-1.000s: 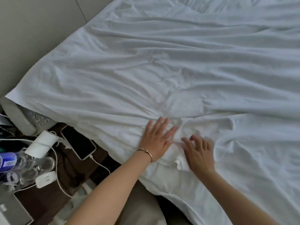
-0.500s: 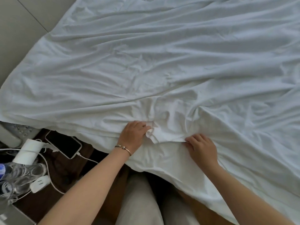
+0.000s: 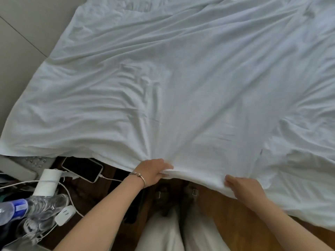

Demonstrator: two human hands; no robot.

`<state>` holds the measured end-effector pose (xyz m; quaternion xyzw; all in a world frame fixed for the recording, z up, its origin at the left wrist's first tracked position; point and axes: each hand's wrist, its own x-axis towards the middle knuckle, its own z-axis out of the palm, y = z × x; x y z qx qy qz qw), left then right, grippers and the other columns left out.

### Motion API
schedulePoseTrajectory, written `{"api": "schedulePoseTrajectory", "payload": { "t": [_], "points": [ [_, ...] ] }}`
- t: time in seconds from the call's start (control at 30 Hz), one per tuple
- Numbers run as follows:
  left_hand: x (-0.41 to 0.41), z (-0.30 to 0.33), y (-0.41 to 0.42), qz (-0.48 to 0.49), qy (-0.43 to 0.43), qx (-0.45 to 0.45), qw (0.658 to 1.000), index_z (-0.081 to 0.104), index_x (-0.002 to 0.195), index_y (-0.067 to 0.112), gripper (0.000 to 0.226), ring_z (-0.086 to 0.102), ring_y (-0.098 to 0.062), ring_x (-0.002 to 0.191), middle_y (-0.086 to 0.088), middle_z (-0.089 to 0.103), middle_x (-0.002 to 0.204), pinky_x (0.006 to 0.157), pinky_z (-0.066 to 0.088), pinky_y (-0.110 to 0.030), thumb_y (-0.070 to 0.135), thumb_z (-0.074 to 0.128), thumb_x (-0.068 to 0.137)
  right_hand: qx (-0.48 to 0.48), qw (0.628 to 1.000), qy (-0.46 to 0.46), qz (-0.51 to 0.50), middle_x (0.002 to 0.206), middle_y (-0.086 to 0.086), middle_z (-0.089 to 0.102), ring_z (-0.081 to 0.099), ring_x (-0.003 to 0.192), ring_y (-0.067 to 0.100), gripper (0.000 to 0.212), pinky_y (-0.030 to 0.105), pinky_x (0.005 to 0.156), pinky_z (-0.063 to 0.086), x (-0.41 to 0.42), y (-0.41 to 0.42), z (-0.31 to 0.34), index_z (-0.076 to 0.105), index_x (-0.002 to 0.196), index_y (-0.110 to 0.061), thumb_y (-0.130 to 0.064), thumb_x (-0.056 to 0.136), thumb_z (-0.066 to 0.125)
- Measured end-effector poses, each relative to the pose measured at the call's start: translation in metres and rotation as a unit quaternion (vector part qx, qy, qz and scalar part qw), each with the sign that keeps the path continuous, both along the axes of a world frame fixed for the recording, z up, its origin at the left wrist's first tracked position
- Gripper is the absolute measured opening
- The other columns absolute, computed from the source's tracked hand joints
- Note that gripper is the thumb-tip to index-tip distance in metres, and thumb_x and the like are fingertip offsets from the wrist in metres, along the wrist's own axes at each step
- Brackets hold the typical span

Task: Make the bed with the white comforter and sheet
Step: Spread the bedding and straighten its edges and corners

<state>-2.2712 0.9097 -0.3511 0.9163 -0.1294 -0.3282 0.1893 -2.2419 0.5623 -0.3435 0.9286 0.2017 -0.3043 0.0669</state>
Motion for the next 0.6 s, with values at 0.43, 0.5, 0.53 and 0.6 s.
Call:
{"api": "schedulePoseTrajectory", "payload": {
  "t": [0.43,0.5,0.53,0.6],
  "points": [
    [-0.009,-0.008,-0.026,-0.081,0.202,0.083,0.972,0.017,0.154,0.028,0.064,0.02,-0.023,0.145,0.0,0.019,0.159,0.117,0.022,-0.038,0.044,0.044,0.098,0.016,0.951,0.198,-0.238,0.151,-0.004,0.042,0.039,0.137,0.019,0.045,0.037,0.112,0.031,-0.035,-0.029,0.003,0.045,0.142,-0.035,-0.05,0.101,0.036],
    [0.002,-0.003,-0.046,-0.065,0.155,0.069,0.983,0.031,0.149,0.022,0.055,0.029,-0.021,0.141,-0.002,0.03,0.155,0.114,0.027,-0.035,0.038,0.043,0.098,0.119,0.934,0.116,-0.316,0.142,-0.002,0.05,0.045,0.13,0.018,0.035,0.035,0.107,0.037,-0.039,-0.038,0.009,0.054,0.134,-0.029,-0.037,0.101,0.045],
    [0.007,0.0,-0.06,-0.062,0.132,0.057,0.988,0.037,0.146,0.02,0.051,0.034,-0.021,0.138,-0.003,0.035,0.152,0.112,0.029,-0.032,0.034,0.043,0.098,0.15,0.924,0.069,-0.346,0.138,-0.002,0.051,0.046,0.128,0.018,0.032,0.034,0.105,0.038,-0.041,-0.045,0.013,0.055,0.132,-0.027,-0.031,0.101,0.046],
    [0.016,0.007,-0.095,-0.069,0.105,0.03,0.992,0.042,0.142,0.021,0.045,0.04,-0.021,0.133,-0.003,0.041,0.146,0.108,0.032,-0.032,0.03,0.043,0.098,0.176,0.906,0.01,-0.385,0.136,-0.001,0.05,0.046,0.126,0.018,0.032,0.033,0.103,0.04,-0.041,-0.061,0.022,0.055,0.131,-0.025,-0.022,0.101,0.047]
  ]
}}
